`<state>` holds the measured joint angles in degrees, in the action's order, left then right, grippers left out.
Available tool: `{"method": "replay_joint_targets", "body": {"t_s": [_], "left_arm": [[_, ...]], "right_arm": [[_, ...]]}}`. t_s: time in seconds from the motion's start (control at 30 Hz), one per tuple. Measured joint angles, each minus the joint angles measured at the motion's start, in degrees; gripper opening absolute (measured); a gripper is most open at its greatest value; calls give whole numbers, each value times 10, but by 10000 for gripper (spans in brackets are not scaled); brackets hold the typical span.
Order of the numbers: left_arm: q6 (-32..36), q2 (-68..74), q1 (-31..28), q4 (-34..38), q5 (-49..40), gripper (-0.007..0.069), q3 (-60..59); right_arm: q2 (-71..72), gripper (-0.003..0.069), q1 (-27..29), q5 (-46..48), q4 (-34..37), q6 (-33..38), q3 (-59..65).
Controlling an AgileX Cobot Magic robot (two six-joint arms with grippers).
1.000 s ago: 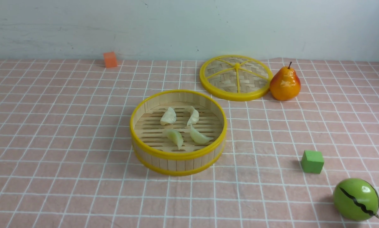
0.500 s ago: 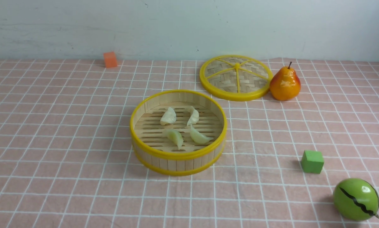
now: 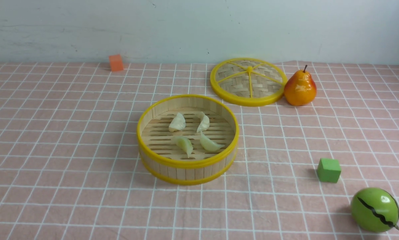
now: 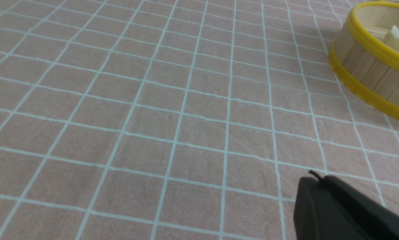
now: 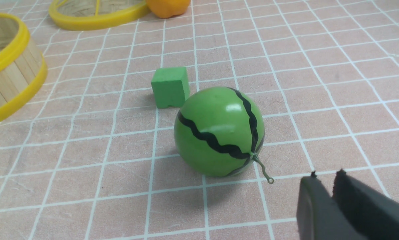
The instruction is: Put the dumplings into the steamer on the table with the pink tablecloth.
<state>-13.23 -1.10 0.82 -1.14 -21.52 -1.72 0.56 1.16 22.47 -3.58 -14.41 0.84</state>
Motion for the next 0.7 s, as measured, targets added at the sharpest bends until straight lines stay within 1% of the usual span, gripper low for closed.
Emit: {"method": "replay_joint_targets", "body": {"t_s": [0.7], "left_arm": [[0,0,0,0,-1,-3,0]], "right_arm": [[0,119,0,0,0,0,0]]}}
